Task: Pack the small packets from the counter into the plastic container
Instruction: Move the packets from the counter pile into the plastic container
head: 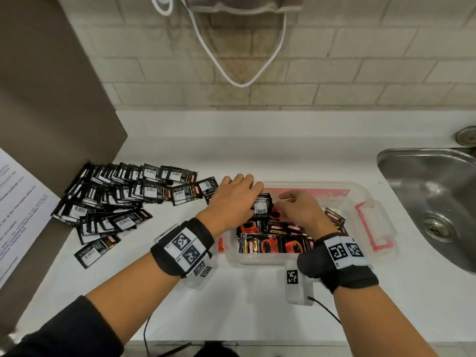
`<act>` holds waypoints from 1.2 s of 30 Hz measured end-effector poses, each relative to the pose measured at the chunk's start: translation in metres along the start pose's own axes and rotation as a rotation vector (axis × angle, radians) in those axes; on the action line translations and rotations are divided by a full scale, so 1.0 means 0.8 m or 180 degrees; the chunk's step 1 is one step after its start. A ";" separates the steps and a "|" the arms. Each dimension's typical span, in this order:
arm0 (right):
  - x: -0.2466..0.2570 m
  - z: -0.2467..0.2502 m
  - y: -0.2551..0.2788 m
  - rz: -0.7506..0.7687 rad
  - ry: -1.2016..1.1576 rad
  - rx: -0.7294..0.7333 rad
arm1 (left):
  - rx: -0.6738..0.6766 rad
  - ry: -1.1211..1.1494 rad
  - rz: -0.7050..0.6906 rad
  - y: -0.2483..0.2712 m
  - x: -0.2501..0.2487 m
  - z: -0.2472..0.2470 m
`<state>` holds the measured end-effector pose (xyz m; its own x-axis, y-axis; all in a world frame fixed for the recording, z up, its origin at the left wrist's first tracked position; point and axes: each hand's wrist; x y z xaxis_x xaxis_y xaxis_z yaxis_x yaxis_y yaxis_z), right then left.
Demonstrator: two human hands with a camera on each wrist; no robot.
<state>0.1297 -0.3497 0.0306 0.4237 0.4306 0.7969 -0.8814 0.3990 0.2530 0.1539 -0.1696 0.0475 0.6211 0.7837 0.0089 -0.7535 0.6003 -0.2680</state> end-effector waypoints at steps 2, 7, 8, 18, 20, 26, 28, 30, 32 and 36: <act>0.010 0.008 0.004 0.0104 -0.0076 -0.0100 | -0.0059 0.0143 0.0109 0.005 0.004 0.002; 0.063 0.014 0.028 0.0687 -0.0155 -0.0229 | -0.0679 0.0874 0.0643 0.026 0.025 0.015; 0.078 0.010 0.034 0.0828 -0.0230 -0.0168 | -0.0805 0.1008 0.0763 0.033 0.032 0.018; 0.166 -0.122 0.077 0.1467 -0.0217 0.1155 | -0.1595 0.1105 0.2950 0.142 0.174 0.059; 0.167 -0.155 0.081 0.1468 -0.0059 0.1396 | -0.1313 0.0924 0.3558 0.172 0.204 0.059; 0.160 -0.241 0.078 0.1638 0.0666 0.1858 | -0.0596 0.0760 0.4703 0.233 0.248 0.037; 0.156 -0.265 0.076 0.1692 0.0813 0.1910 | -0.0564 0.0837 0.4895 0.242 0.250 0.028; 0.152 -0.284 0.076 0.1695 0.0859 0.1951 | -0.0530 0.0945 0.4969 0.247 0.252 0.019; 0.147 -0.299 0.077 0.1741 0.0917 0.1996 | -0.0535 0.1093 0.4951 0.248 0.252 0.012; 0.138 -0.322 0.079 0.1919 0.0981 0.1939 | -0.0797 0.1395 0.4868 0.244 0.251 0.002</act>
<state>0.1747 -0.0685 -0.0069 -0.1848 0.6599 0.7283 -0.8924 -0.4231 0.1569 0.1315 0.1052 -0.0011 -0.5992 0.4639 -0.6525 -0.6693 -0.7375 0.0904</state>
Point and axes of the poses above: each hand's wrist, its own y-axis away from the middle knuckle, its own z-axis out of the back of the hand, x = y × z, and after that the axes turned 14 degrees about -x, right-handed
